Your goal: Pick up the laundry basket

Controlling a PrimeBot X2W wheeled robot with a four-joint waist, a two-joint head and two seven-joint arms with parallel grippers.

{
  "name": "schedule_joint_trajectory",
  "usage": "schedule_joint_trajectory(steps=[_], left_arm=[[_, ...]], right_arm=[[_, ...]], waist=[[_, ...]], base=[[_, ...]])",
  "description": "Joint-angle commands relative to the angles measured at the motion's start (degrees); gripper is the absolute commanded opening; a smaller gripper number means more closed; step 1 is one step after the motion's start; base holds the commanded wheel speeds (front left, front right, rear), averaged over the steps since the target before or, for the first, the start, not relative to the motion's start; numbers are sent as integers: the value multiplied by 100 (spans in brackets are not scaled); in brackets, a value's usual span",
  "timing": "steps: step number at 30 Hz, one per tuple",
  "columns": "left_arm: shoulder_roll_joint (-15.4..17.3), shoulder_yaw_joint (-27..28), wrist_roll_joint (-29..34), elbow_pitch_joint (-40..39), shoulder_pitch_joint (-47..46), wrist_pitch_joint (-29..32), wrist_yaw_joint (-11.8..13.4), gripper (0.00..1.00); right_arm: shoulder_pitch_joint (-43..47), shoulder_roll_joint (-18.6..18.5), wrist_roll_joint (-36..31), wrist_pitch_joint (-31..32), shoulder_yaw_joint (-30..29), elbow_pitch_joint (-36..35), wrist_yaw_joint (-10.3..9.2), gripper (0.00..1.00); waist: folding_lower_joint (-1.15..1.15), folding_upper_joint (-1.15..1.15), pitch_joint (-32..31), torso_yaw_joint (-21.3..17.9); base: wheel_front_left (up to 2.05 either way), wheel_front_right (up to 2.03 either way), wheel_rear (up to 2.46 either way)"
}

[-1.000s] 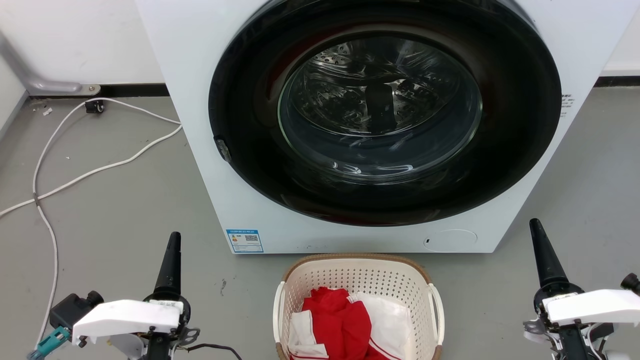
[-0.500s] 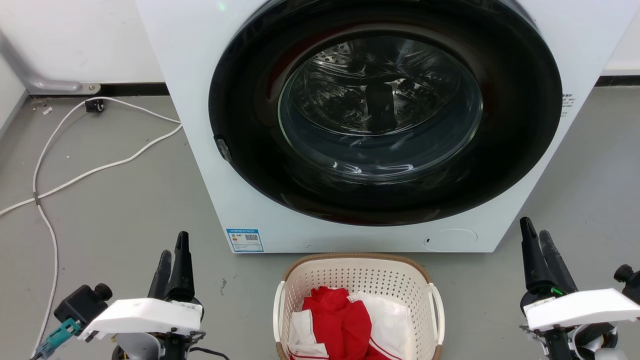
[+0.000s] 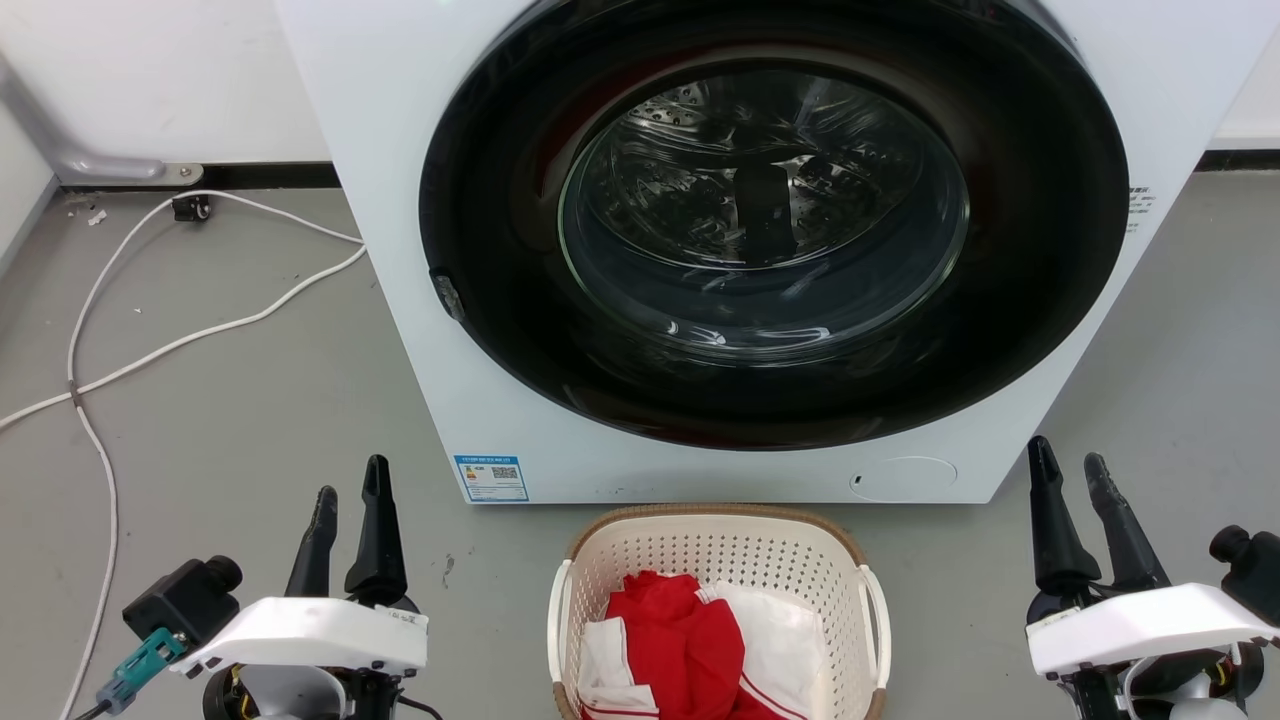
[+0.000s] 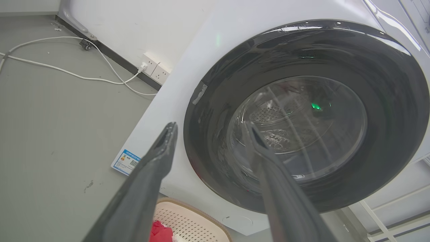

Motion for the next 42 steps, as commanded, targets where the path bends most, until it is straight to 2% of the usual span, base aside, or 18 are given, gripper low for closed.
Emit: schedule_joint_trajectory(steps=[1,42], left_arm=[[22,-27,214,-121,-8,-68,18,100],[27,-372,2811,-229,207,-666,180,100]], right_arm=[[-7,-24,-238,-63,20,-121,1,100],[228,-29,-2876,-671,107,-392,0,100]], waist=[[0,0,7,1],[0,0,55,26]], base=[[0,0,0],[0,0,0]])
